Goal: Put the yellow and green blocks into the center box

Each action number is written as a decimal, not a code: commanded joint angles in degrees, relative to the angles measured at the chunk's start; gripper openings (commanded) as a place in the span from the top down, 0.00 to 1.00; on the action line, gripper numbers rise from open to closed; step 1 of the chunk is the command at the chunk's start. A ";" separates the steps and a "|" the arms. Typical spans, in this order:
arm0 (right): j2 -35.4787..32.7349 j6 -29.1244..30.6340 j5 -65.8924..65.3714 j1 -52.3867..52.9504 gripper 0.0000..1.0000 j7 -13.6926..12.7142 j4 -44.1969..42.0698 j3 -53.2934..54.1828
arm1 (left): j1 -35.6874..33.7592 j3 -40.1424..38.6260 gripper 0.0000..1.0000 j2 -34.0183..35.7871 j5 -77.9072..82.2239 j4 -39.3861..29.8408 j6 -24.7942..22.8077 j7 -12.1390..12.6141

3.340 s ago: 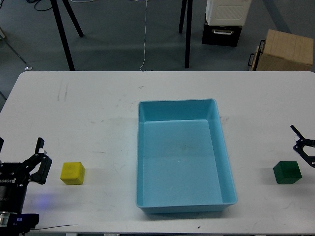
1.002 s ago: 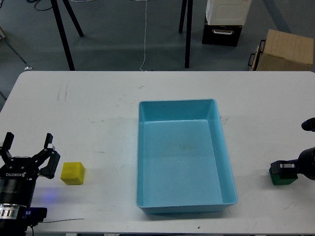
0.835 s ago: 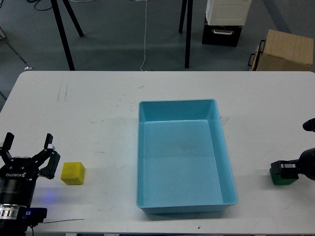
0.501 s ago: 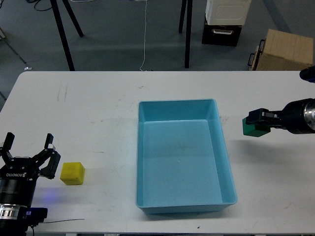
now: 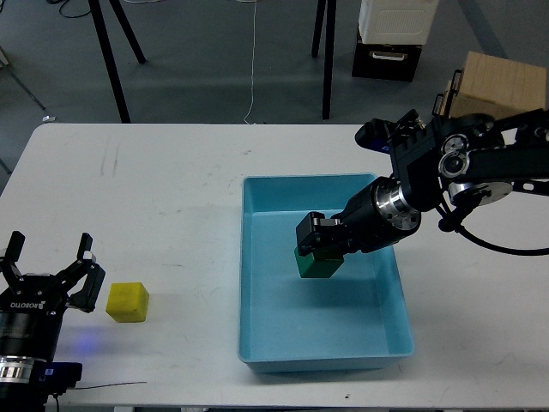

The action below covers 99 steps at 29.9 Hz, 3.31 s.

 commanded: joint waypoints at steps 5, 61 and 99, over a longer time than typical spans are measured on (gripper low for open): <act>1.82 -4.36 -0.29 -1.69 0.30 0.08 -1.81 -0.06 | -0.09 -0.02 0.00 0.04 0.00 0.01 0.00 0.00; -10.74 1.61 40.39 -66.00 0.02 1.75 -22.40 114.10 | -1.93 2.80 0.00 0.22 0.26 0.62 0.00 0.09; 12.28 11.15 42.25 -124.48 0.01 1.57 6.10 126.94 | -4.57 2.18 0.00 1.45 -0.44 0.45 0.00 0.09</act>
